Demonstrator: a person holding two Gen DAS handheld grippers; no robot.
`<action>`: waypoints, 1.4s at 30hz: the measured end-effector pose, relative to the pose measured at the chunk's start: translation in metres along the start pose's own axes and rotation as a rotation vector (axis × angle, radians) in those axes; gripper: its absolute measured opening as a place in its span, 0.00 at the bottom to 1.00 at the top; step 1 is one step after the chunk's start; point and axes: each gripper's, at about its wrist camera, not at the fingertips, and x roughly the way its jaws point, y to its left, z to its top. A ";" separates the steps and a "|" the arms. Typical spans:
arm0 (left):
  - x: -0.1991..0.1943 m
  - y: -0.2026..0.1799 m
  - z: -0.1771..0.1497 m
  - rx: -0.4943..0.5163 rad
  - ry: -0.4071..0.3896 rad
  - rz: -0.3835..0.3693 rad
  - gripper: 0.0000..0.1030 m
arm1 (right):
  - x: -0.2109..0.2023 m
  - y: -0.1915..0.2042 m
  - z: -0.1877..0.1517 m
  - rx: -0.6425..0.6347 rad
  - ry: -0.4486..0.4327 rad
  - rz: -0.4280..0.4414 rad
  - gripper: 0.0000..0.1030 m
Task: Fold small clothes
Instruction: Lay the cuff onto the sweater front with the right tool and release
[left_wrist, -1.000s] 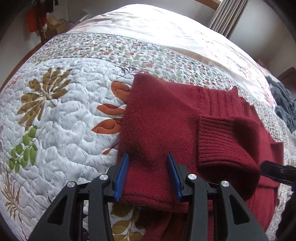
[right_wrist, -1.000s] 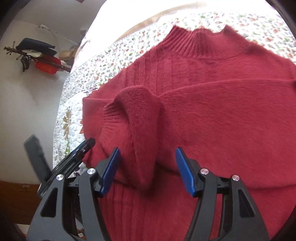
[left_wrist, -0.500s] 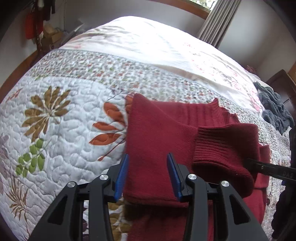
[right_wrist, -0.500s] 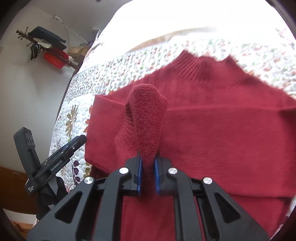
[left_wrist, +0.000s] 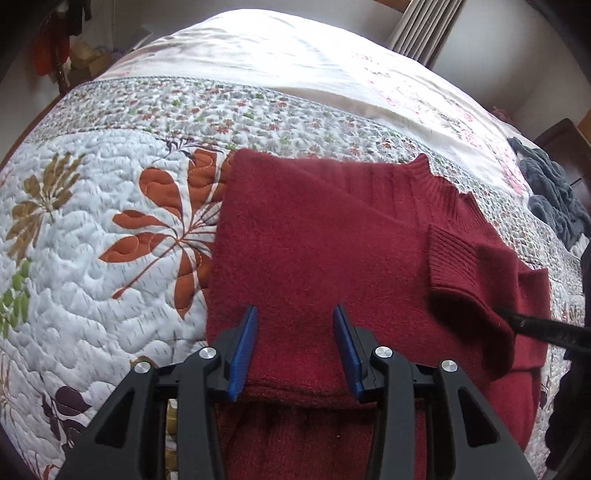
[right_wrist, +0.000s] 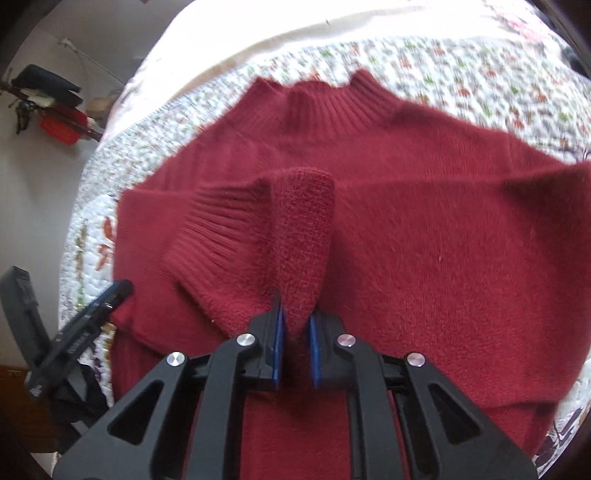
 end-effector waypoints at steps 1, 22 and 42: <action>0.001 -0.001 0.000 0.003 0.001 0.001 0.41 | 0.003 -0.003 -0.001 0.005 0.000 0.001 0.12; -0.007 -0.024 0.004 0.059 0.003 -0.014 0.42 | -0.013 0.097 0.000 -0.388 -0.058 -0.158 0.59; 0.009 -0.015 -0.004 0.047 0.013 -0.007 0.42 | -0.057 0.018 -0.002 -0.098 -0.176 -0.090 0.07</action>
